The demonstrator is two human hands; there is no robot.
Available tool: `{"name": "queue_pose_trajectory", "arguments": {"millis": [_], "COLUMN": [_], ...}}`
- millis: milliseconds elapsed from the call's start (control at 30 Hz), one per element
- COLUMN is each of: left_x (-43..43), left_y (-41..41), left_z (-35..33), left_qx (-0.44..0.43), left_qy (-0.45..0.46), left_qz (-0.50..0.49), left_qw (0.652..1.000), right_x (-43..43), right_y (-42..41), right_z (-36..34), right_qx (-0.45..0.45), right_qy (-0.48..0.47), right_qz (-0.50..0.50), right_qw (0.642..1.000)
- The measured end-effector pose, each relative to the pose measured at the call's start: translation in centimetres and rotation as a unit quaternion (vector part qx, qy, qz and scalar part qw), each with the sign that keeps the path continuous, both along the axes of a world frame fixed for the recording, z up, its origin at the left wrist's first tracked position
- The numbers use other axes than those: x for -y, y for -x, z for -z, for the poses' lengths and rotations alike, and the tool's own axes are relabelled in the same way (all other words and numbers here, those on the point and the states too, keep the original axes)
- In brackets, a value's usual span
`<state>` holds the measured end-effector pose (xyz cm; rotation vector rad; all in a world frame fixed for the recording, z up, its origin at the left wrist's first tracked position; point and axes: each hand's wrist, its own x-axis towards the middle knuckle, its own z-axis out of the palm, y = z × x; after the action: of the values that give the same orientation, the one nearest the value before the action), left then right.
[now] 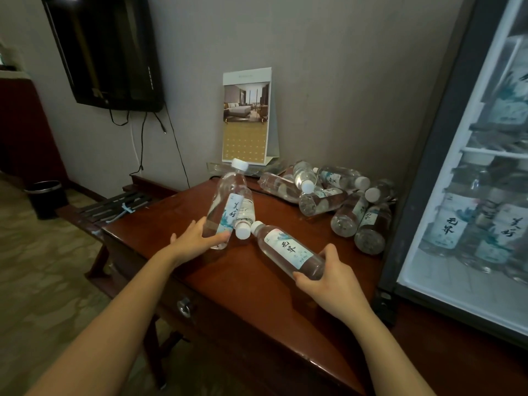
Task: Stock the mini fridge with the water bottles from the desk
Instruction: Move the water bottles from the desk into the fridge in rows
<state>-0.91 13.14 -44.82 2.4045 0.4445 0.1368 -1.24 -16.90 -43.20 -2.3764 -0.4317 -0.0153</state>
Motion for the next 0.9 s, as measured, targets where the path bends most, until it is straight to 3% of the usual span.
{"name": "queue_pose_trajectory", "arguments": {"millis": [133, 333, 533, 667, 800, 833, 900], "left_x": [0.2, 2.1, 3.6, 5.8, 10.9, 12.6, 16.1], "left_y": [1.3, 0.5, 0.1, 1.2, 3.7, 4.4, 5.2], "left_z": [0.4, 0.3, 0.9, 0.9, 0.7, 0.3, -0.5], "left_qx": [0.003, 0.018, -0.058, -0.033, 0.188, 0.221, 0.204], "left_qy": [-0.020, -0.036, -0.154, -0.168, -0.040, -0.005, 0.089], "left_qz": [-0.001, -0.079, -0.102, -0.160, -0.198, -0.180, -0.120], "left_qw": [1.000, 0.996, 0.981, 0.972, 0.961, 0.959, 0.967], "right_x": [-0.1, 0.1, 1.5, 2.8, 3.9, 4.1, 4.6], "right_y": [0.0, 0.7, 2.2, 3.2, 4.2, 4.4, 4.8], "right_z": [0.1, 0.2, 0.7, 0.6, 0.2, 0.1, 0.0], "right_qx": [0.007, 0.020, 0.016, -0.010, -0.029, -0.041, -0.064], "right_qy": [0.004, 0.025, 0.019, -0.024, -0.084, -0.108, -0.154], "right_qz": [0.000, 0.009, 0.017, 0.033, 0.084, 0.105, 0.142], "right_qw": [1.000, 0.999, 1.000, 0.999, 0.992, 0.988, 0.976]}}
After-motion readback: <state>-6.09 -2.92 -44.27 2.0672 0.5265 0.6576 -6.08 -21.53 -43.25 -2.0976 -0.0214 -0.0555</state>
